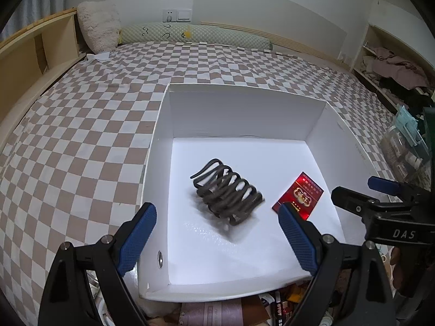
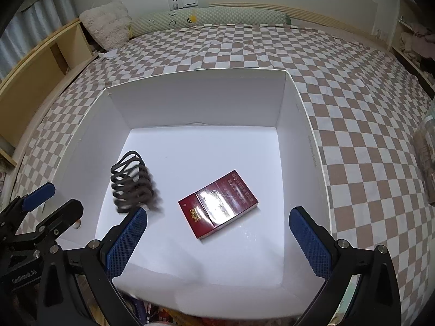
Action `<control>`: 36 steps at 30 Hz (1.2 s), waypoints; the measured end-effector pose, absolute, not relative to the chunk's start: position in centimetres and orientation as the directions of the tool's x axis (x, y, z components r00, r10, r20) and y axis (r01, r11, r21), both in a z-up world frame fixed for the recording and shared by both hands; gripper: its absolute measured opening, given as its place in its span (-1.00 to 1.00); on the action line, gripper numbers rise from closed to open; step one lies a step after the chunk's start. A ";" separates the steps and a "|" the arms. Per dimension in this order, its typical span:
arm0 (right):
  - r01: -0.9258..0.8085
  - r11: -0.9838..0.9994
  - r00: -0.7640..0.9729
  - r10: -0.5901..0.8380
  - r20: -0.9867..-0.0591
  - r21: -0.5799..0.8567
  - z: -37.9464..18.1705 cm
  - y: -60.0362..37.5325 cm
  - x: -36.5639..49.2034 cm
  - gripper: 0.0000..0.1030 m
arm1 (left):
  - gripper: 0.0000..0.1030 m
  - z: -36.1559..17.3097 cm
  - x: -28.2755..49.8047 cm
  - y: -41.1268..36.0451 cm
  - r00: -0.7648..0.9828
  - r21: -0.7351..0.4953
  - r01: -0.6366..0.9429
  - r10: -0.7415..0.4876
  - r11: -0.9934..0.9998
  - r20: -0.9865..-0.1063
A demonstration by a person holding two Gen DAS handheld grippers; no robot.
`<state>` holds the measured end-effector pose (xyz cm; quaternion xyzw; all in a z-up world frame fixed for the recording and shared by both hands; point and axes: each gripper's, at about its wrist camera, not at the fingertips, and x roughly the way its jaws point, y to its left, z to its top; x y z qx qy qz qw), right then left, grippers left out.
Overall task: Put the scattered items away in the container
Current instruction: 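Open the right gripper to drop the red pack while the left gripper drops the hair clip, then withdraw both grippers from the box back toward the item pile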
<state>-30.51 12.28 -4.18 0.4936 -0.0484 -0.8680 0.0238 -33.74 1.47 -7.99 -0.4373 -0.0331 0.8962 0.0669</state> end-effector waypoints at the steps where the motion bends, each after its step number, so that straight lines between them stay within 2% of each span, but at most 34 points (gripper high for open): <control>1: -0.007 -0.994 -0.514 -0.091 -0.853 0.110 -4.1 12.3 -30.3 1.00 | 0.78 -7.9 -33.6 1.5 -0.610 -0.118 -0.092 0.150 -0.989 -0.778; 14: -0.021 -0.993 -0.552 -0.086 -0.829 0.117 -2.0 13.3 -27.1 1.00 | 0.78 -5.8 -31.8 2.5 -0.630 -0.116 -0.107 0.157 -0.988 -0.760; 36: -0.020 -0.991 -0.616 -0.094 -0.782 0.134 1.2 14.4 -20.8 1.00 | 0.78 -2.9 -26.6 2.5 -0.668 -0.065 -0.073 0.098 -0.995 -0.738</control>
